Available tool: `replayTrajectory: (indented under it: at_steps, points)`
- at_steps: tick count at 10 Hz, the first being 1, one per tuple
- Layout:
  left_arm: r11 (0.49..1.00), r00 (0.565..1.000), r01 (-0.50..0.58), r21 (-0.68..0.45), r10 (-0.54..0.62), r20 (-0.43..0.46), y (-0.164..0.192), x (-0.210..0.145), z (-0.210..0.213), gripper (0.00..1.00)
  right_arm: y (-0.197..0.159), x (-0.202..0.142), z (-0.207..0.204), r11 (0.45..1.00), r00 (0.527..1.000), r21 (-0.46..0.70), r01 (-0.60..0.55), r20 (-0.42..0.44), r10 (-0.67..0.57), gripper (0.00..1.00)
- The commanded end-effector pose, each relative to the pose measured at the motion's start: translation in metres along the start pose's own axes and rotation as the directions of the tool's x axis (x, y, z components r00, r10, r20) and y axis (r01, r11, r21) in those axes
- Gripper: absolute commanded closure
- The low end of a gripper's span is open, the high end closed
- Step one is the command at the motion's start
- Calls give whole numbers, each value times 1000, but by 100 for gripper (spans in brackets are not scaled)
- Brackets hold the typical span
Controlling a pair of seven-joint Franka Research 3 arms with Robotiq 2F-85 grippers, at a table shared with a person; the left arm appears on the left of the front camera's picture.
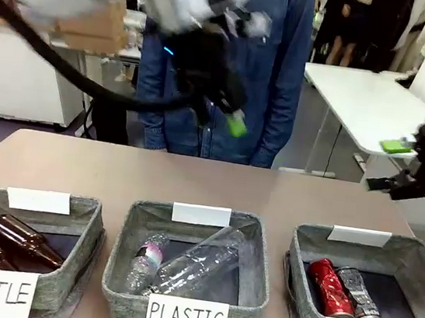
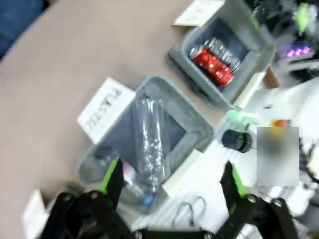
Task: Sort the can waste into the basket.
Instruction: Pick up the can waste from the table and place it in the right Fabric basket.
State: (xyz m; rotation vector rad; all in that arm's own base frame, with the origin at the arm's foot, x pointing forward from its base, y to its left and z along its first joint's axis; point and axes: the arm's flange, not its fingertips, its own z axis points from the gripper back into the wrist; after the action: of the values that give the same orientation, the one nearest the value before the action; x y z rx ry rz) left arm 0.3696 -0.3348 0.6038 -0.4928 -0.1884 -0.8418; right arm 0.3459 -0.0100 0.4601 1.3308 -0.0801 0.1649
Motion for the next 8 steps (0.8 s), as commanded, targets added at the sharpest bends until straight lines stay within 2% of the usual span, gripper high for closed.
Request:
replayTrajectory:
  at_steps: [1, 2, 4, 5, 6, 7, 8]
  points:
    - [965, 956, -244, -92, 255, 143, 34, -70, 29, 0, 23, 5, -42, 997, 997, -24, 68, -36, -69, 0]
    - [911, 895, -402, -92, 412, 171, 61, -98, 44, 0, 30, 10, -58, 993, 992, 1, 118, -45, -118, 0]
    - [843, 844, -438, -312, 505, 180, 99, -162, 66, 0, 35, 24, -65, 975, 971, 33, 221, 80, -223, 0]
    - [794, 819, -366, -485, 523, 238, 120, -204, 80, 0, 40, 30, -59, 967, 960, 78, 244, 122, -252, 0]
    - [712, 727, -371, -597, 623, 290, 138, -240, 93, 0, 42, 34, -53, 964, 959, 99, 246, 123, -257, 0]
    - [626, 658, -338, -703, 691, 300, 152, -272, 105, 0, 44, 37, -51, 963, 957, 103, 248, 129, -260, 0]
    - [595, 654, -243, -766, 683, 324, 161, -295, 105, 0, 46, 40, -52, 959, 953, 124, 256, 135, -272, 0]
